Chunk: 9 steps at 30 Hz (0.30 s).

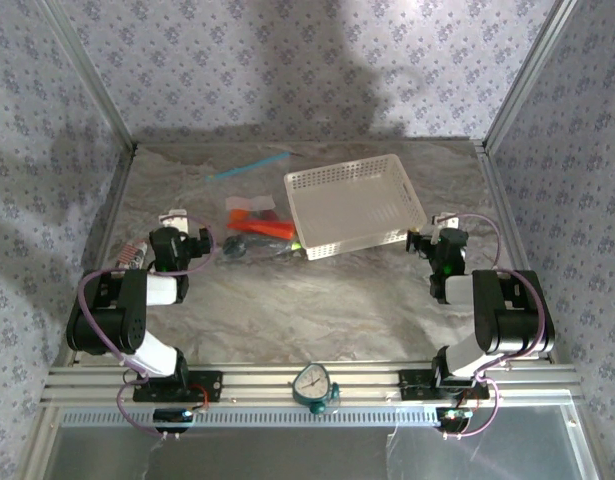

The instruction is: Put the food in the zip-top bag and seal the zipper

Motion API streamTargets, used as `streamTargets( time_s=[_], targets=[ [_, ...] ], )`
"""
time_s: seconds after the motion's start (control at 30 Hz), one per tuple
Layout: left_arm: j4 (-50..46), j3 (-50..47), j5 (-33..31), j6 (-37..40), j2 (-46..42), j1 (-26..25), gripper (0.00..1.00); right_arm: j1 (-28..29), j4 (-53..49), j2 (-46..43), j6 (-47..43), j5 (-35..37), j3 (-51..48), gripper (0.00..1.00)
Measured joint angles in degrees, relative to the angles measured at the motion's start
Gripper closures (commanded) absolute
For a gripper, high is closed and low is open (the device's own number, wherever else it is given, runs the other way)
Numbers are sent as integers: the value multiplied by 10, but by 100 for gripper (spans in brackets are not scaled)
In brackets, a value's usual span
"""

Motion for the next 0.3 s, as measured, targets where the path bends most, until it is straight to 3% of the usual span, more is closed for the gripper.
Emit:
streamTargets(
  time_s=[0.3],
  targets=[
    [-7, 0, 0, 0, 0, 0, 0, 0, 0, 0, 0, 0, 0, 0]
  ],
)
